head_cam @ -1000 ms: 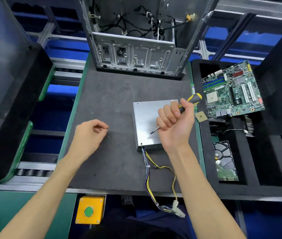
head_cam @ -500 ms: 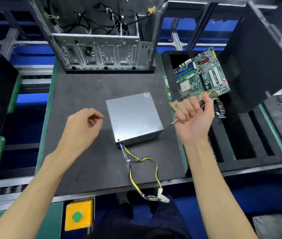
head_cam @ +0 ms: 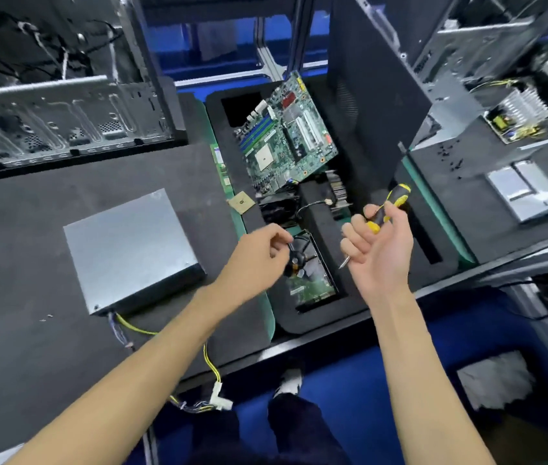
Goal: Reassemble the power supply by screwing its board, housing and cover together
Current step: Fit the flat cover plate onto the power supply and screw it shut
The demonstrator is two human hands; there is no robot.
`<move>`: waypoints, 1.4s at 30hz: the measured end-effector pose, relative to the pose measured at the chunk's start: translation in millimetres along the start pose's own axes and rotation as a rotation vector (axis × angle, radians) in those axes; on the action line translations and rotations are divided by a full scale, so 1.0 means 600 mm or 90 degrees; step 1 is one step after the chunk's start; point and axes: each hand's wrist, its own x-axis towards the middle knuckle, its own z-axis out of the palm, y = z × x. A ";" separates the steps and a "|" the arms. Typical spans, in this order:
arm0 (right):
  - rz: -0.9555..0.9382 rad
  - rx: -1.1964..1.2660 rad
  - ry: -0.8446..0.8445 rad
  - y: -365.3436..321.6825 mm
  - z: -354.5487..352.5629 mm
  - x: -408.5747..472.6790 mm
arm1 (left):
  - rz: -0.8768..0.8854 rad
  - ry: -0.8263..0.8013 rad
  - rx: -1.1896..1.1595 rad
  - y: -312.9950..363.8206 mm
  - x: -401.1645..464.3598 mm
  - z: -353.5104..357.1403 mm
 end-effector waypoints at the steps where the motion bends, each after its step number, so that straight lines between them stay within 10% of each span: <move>1: 0.010 -0.014 0.011 -0.003 -0.014 0.006 | -0.008 -0.023 0.035 -0.001 0.011 0.029; 17: 0.098 0.021 0.003 -0.034 -0.126 0.107 | 0.168 -0.040 0.643 -0.045 0.076 0.176; 31: 0.054 0.054 0.058 -0.059 -0.167 0.139 | -0.082 -0.144 0.400 -0.043 0.155 0.151; 42: 0.119 -0.164 0.033 -0.019 -0.124 0.130 | -0.037 -0.255 0.428 -0.030 0.181 0.099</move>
